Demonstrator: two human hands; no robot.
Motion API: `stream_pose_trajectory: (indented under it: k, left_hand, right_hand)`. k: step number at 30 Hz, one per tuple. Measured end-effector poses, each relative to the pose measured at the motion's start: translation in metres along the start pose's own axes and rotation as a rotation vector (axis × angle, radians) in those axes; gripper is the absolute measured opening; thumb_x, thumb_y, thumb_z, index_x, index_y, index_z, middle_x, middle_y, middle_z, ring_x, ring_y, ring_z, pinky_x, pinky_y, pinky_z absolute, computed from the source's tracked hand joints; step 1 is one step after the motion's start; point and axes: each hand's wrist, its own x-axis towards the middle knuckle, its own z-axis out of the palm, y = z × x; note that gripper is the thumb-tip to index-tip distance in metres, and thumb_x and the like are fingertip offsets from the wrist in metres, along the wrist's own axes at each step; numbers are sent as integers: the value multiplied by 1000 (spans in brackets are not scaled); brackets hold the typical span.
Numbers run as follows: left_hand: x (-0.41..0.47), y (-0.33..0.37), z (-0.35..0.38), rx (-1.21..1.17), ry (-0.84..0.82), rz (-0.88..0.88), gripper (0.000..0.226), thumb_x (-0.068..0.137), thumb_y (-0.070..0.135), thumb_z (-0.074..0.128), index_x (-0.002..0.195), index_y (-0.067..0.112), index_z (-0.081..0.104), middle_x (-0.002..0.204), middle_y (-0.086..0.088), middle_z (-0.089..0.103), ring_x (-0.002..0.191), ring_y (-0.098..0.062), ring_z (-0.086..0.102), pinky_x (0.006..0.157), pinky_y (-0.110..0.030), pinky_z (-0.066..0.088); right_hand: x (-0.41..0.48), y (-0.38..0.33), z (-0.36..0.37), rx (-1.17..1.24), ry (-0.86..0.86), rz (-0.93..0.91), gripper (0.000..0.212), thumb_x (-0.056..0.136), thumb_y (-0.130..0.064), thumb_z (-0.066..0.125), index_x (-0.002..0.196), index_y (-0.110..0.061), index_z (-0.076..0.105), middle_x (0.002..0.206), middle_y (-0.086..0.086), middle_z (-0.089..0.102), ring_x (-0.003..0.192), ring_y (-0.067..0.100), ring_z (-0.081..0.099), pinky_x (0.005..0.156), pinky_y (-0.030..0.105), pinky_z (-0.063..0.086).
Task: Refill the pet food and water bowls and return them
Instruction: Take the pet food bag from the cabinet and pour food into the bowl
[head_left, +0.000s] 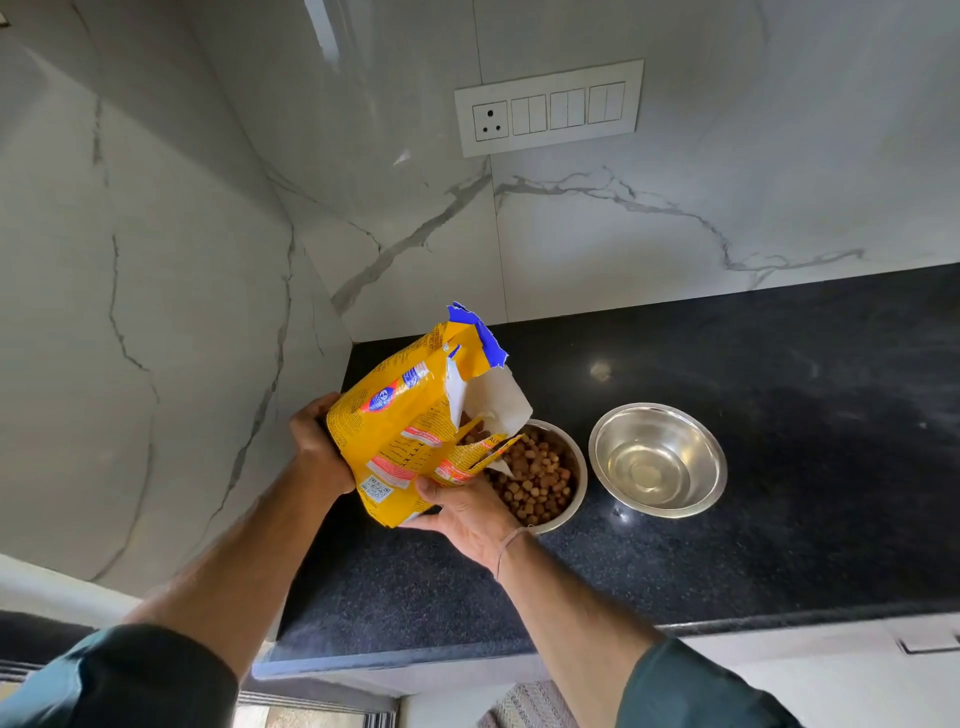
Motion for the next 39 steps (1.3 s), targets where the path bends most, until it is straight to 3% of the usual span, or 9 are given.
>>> stream_pose_trajectory:
  k: [10, 15, 22, 28, 32, 36, 39]
  left_hand:
    - [-3, 3, 2, 16, 3, 26, 36, 94, 45, 41, 86, 21, 67, 87, -11, 69, 83, -34, 68, 85, -45, 54]
    - [0, 3, 2, -5, -18, 28, 42, 93, 45, 43, 74, 23, 73, 77, -9, 74, 71, -32, 73, 71, -42, 60]
    - [0, 2, 5, 20, -24, 35, 40, 94, 45, 42, 81, 21, 71, 79, -10, 74, 73, -31, 73, 70, -41, 60]
    - [0, 1, 8, -15, -19, 12, 49, 94, 45, 42, 62, 25, 74, 72, -7, 73, 67, -28, 72, 66, -38, 59]
    - [0, 1, 7, -9, -23, 11, 49, 94, 45, 43, 65, 24, 76, 75, -7, 75, 67, -28, 73, 65, -38, 60]
    - [-1, 3, 8, -14, -9, 0, 45, 92, 46, 45, 66, 24, 74, 76, -8, 74, 70, -29, 72, 72, -38, 58]
    - [-3, 4, 8, -3, 0, -3, 39, 92, 48, 46, 80, 22, 73, 83, -9, 75, 77, -31, 72, 80, -41, 57]
  right_hand:
    - [-1, -3, 1, 38, -25, 11, 64, 84, -10, 77, 143, -25, 56, 146, 9, 60, 132, 35, 59, 97, 69, 50]
    - [1, -2, -2, 56, -26, 9, 64, 85, -11, 78, 143, -28, 56, 147, 8, 59, 130, 32, 61, 93, 65, 54]
    - [4, -2, -5, 68, -14, 21, 73, 82, -11, 83, 147, -25, 52, 147, 10, 59, 129, 33, 62, 91, 66, 55]
    - [3, -1, -8, 69, -29, 27, 65, 84, -11, 81, 142, -29, 58, 146, 9, 60, 129, 32, 62, 93, 67, 53]
    - [3, -3, -8, 77, -18, 12, 65, 80, -12, 84, 138, -28, 61, 145, 9, 61, 130, 35, 60, 95, 72, 49]
    - [2, -3, -5, 79, -21, 23, 61, 83, -12, 80, 138, -29, 61, 144, 8, 62, 129, 33, 61, 98, 73, 47]
    - [1, -4, -4, 81, -9, 27, 63, 82, -11, 80, 140, -26, 58, 143, 9, 62, 128, 33, 62, 98, 73, 47]
